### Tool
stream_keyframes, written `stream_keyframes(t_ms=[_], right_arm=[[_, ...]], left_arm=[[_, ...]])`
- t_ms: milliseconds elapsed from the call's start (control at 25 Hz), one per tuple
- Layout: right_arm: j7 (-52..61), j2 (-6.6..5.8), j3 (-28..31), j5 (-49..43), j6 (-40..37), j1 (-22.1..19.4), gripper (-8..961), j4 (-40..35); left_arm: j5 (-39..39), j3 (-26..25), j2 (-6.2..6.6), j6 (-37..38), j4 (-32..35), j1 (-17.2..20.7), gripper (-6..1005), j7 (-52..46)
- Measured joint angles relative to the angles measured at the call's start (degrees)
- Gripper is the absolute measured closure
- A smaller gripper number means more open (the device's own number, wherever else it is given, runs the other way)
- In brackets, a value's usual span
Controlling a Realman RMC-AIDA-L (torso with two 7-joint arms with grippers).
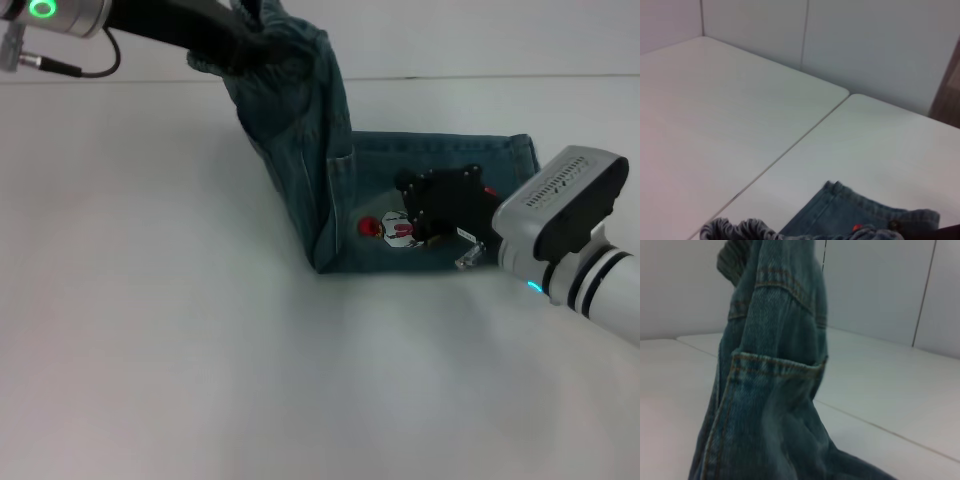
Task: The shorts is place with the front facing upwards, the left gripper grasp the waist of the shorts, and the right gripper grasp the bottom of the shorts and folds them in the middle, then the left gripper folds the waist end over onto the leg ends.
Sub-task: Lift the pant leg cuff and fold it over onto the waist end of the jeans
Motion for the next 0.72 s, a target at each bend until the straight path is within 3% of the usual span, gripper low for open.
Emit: stream_keyframes(t_ms=[480,720], right_arm=[[-5.4,0.35,3.3,-0.4,8.0,5.8,953,3.7],[-5.6,0.37,3.1,-1.1,10.6,8.1,953,5.6]], left_arm=[[0.0,1.0,-0.39,2.4,0.1,-5.7,952,-5.2],[0.0,1.7,-1.39,2.6,0.2,-8.3,952,-5.5]])
